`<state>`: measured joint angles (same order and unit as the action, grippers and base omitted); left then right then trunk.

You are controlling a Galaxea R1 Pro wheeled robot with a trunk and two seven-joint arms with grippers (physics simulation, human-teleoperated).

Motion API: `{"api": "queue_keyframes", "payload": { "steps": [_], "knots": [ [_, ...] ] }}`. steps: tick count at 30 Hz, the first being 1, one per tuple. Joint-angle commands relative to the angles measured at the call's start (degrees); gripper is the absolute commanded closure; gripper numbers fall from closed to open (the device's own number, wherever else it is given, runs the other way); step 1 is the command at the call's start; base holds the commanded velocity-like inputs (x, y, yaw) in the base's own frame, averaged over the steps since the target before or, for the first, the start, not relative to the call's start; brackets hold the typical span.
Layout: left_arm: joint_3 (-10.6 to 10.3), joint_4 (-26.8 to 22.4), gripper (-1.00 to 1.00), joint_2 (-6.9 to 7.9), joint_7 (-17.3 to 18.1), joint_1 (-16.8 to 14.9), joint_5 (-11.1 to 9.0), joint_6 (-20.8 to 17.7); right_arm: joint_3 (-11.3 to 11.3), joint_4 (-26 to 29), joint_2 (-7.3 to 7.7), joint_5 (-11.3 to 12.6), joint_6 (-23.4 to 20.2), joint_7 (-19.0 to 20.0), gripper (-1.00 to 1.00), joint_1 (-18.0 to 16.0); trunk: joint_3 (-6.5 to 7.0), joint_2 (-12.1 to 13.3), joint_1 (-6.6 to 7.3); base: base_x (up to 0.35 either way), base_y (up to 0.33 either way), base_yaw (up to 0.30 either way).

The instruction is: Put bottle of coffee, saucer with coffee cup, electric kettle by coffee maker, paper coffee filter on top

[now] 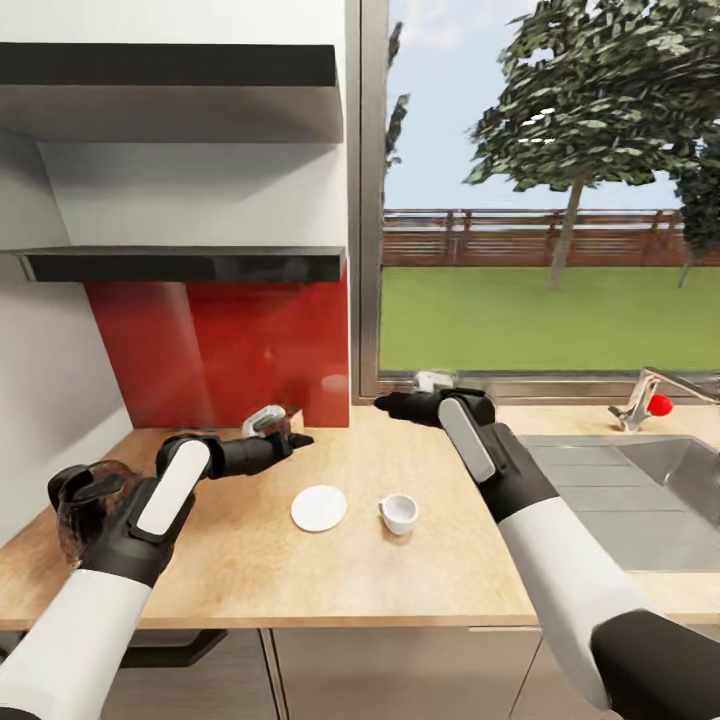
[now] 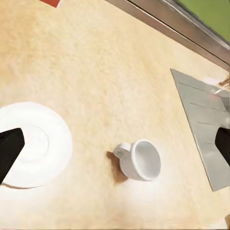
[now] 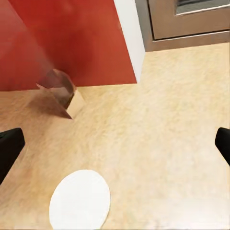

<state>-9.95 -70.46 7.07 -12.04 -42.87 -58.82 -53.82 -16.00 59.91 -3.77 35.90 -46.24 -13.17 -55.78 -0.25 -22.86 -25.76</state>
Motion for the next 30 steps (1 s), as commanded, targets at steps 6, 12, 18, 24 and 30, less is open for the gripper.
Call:
{"api": "queue_keyframes", "payload": {
  "steps": [6,12,18,24,30],
  "knots": [
    [0.5,1.5,-1.00,0.13,-0.3,4.4,-1.4,-0.1,-0.4,-1.8,0.00,13.0,-9.3,0.2,-1.00,0.0,-0.02,-0.1,-0.02,0.001,0.000,-0.004],
    [7.0,2.1,-1.00,0.21,4.8,8.0,-4.3,-0.3,-2.8,-2.1,-0.63,14.9,-11.1,0.2,-1.00,0.0,-0.02,-0.1,-0.02,0.000,0.000,0.000],
    [7.4,2.2,-1.00,0.25,6.3,8.3,-4.0,-0.1,-5.4,-3.5,-2.10,14.8,-11.2,0.1,-1.00,0.0,-0.02,-0.1,-0.02,0.010,0.000,0.000],
    [7.8,2.3,-1.00,0.31,5.9,10.1,-3.8,0.2,-5.5,-7.0,-2.11,14.7,-11.2,0.1,-1.00,0.0,-0.02,-0.1,-0.02,0.170,0.000,0.000],
    [8.8,2.3,-1.00,1.63,5.8,10.3,-3.6,0.2,-5.4,-7.6,-1.79,14.6,-11.2,0.1,-1.00,0.0,-0.02,-0.1,-0.02,0.020,0.000,0.000]
  ]
}}
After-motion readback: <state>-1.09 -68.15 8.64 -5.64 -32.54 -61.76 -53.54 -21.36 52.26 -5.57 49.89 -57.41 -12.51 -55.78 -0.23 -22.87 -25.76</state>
